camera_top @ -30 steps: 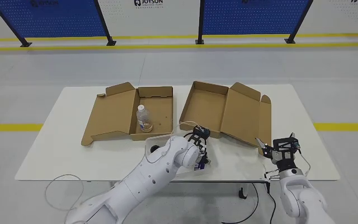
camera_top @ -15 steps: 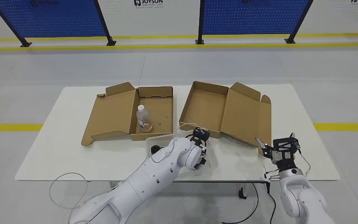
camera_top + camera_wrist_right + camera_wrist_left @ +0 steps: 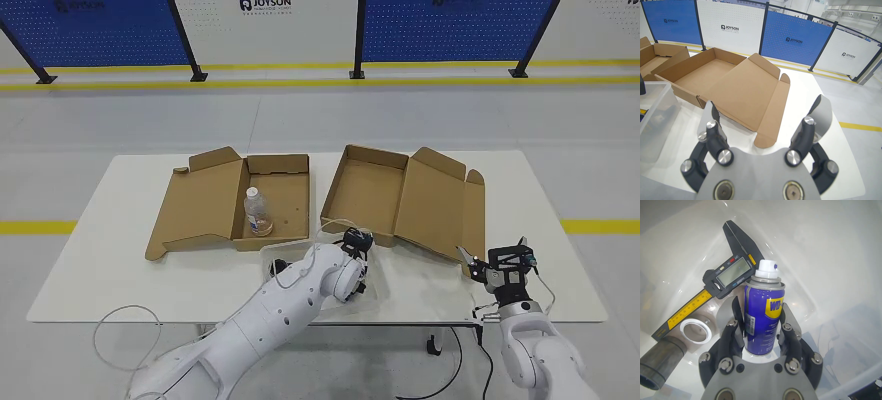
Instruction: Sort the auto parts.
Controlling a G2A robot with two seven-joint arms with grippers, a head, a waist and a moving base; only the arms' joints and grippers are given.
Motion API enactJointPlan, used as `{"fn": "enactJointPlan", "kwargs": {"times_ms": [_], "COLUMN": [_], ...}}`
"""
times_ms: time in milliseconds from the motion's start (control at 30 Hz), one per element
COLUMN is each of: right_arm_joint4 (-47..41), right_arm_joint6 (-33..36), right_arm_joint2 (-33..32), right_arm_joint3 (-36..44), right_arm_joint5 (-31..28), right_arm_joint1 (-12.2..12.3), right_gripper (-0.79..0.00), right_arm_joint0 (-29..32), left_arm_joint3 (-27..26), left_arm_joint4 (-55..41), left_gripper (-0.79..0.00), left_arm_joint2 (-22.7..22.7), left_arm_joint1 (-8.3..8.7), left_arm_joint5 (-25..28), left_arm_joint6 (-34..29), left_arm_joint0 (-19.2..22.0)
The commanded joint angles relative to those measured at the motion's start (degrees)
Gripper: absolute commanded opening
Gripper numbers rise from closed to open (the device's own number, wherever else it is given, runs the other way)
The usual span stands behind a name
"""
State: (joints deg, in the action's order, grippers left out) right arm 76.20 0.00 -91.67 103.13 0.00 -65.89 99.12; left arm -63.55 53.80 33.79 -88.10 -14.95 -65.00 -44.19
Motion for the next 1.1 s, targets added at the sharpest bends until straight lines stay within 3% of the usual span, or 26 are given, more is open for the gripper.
{"fn": "enactJointPlan", "kwargs": {"times_ms": [0, 67, 200, 633, 1067], "right_arm_joint4": [0.00, 0.00, 0.00, 0.00, 0.00], "right_arm_joint6": [0.00, 0.00, 0.00, 0.00, 0.00], "right_arm_joint2": [0.00, 0.00, 0.00, 0.00, 0.00], "right_arm_joint3": [0.00, 0.00, 0.00, 0.00, 0.00], "right_arm_joint5": [0.00, 0.00, 0.00, 0.00, 0.00], "right_arm_joint1": [0.00, 0.00, 0.00, 0.00, 0.00], "right_gripper": [0.000, 0.000, 0.000, 0.000, 0.000], "right_arm_joint0": [0.00, 0.00, 0.00, 0.00, 0.00], "left_arm_joint3": [0.12, 0.14, -0.05, -3.79, -15.02], "left_arm_joint4": [0.35, 0.69, 1.48, 2.39, 7.40], "left_gripper": [-0.499, -0.542, -0.785, -0.785, -0.785], "left_arm_joint2": [0.06, 0.18, 0.43, 4.65, 10.03], "left_arm_joint1": [-0.15, -0.26, -0.40, 0.60, 3.08], "left_arm_joint5": [-0.23, -0.36, -0.47, 0.72, 1.64], "left_arm_joint6": [0.15, 0.21, -0.07, 0.97, 1.26], "left_arm_joint0": [0.00, 0.03, -0.07, -2.47, -8.58]}}
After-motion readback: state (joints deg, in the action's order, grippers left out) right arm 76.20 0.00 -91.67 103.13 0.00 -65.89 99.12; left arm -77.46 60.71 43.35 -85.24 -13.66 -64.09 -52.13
